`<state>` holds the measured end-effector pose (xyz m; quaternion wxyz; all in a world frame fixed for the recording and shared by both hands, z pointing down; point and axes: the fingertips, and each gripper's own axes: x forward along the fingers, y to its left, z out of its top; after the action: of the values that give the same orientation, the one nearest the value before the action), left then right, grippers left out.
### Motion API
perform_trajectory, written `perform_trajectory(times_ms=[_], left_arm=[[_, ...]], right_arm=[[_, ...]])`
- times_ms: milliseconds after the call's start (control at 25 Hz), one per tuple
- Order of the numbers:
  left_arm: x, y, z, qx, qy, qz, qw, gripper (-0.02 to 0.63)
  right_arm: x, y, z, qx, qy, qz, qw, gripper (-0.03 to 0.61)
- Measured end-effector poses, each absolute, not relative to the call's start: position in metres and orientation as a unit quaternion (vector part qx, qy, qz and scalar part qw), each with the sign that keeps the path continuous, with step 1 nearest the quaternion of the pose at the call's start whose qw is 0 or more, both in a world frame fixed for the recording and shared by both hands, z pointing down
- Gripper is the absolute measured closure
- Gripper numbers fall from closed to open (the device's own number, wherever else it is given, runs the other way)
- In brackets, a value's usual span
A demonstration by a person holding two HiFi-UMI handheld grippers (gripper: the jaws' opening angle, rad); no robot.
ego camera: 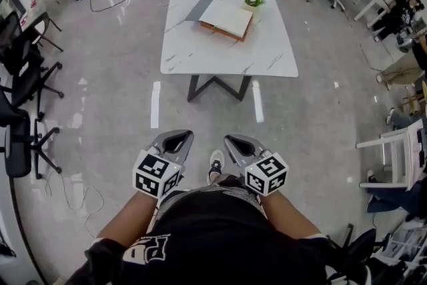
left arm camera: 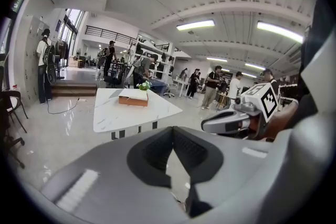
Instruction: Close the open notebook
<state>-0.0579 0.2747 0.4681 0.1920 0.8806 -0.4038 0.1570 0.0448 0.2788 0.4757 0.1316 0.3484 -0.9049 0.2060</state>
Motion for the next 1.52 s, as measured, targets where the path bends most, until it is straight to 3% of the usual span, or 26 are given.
perform_trajectory(times_ms=[840,1520], left_arm=[[0.026,0.13,0.458,0.863,-0.438,0.158,0.198,0.555],[0.021,0.11,0.477,0.85,-0.448,0.167,0.22,0.555]], right_arm=[[0.129,0.125,0.464,0.316,-0.92,0.199,0.119,0.578],[0.122,0.102,0.479,0.298,-0.921,0.218,0.122,0.578]])
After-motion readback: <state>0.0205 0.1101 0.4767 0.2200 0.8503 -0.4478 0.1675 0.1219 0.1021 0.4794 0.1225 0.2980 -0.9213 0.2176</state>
